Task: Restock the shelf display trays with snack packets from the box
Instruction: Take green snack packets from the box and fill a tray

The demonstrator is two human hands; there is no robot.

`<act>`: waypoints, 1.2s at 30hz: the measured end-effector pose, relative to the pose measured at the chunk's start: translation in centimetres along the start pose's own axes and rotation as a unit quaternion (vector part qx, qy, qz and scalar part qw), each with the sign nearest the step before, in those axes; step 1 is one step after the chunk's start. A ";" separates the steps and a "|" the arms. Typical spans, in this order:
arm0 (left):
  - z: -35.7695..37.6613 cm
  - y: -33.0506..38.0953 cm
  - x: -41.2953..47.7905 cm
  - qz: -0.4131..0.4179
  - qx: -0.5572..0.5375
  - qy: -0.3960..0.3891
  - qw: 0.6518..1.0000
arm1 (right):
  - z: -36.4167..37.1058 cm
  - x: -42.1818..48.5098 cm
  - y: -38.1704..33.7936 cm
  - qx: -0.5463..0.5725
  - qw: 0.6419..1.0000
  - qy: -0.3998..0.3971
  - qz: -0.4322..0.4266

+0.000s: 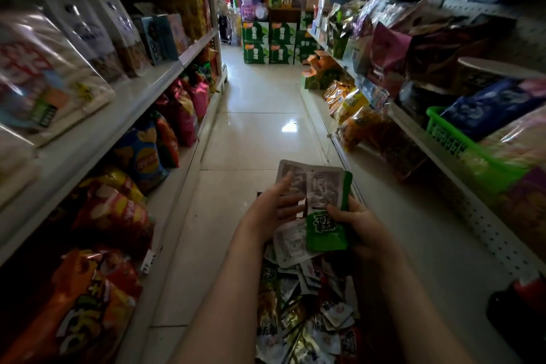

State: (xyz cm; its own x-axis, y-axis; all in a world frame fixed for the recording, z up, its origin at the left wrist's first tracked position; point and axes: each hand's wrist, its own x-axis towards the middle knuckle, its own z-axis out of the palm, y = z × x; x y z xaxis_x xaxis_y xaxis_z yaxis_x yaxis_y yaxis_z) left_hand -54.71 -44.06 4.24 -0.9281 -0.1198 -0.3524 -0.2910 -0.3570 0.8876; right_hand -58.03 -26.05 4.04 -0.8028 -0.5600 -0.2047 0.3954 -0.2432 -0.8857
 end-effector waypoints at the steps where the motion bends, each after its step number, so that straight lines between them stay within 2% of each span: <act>1: 0.0 0.6 -0.4 0.017 -0.016 0.009 1.000 | 0.2 -0.4 0.0 -0.007 1.000 -0.005 0.011; 4: 0.4 1.6 -1.5 0.058 -0.076 0.019 0.995 | 0.5 -1.2 -0.4 -0.019 1.000 0.007 0.017; 7: 1.1 1.4 -2.3 0.072 -0.134 0.105 0.983 | 0.4 -1.9 -1.5 -0.033 0.998 0.052 0.002; 10: 0.5 0.6 -2.3 0.055 -0.212 0.181 0.959 | -0.1 -2.2 -2.3 -0.018 0.988 0.148 -0.025; 12: 0.1 0.2 -2.2 0.030 -0.234 0.181 0.955 | -0.7 -2.2 -2.5 0.035 0.978 0.203 -0.040; 15: 0.5 0.2 -2.4 -0.024 -0.229 0.102 0.968 | -0.7 -2.1 -2.5 0.123 0.964 0.233 -0.036; 18: 1.3 0.1 -3.2 -0.050 -0.214 -0.010 0.976 | 0.2 -1.8 -1.8 0.143 0.962 0.234 -0.009; 21: 1.3 0.2 -3.9 -0.061 -0.209 -0.069 0.973 | 1.1 -1.6 -1.1 0.170 0.958 0.229 0.018; 26: -0.7 -0.2 -4.0 -0.088 -0.215 -0.184 0.955 | 1.8 -1.6 -0.7 0.168 0.967 0.190 0.037; 29: -0.9 -0.4 -3.8 -0.104 -0.193 -0.248 0.944 | 2.0 -1.6 -0.5 0.113 0.980 0.159 0.027; 33: -0.3 -1.5 -3.9 -0.046 -0.096 -0.268 0.958 | 2.6 -1.1 0.0 0.041 0.988 0.151 0.007; 36: -0.4 -2.0 -3.3 -0.034 -0.085 -0.235 0.968 | 1.8 0.0 0.1 0.092 0.976 0.197 -0.023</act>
State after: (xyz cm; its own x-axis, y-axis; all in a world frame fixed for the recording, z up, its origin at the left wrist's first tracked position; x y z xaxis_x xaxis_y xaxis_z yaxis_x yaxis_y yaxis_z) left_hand -50.99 -43.35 3.46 -0.9228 0.3300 -0.1989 -0.3499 -0.5017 0.7911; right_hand -57.18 -27.44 4.70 -0.9165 -0.2059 -0.3430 0.3994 -0.4183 -0.8158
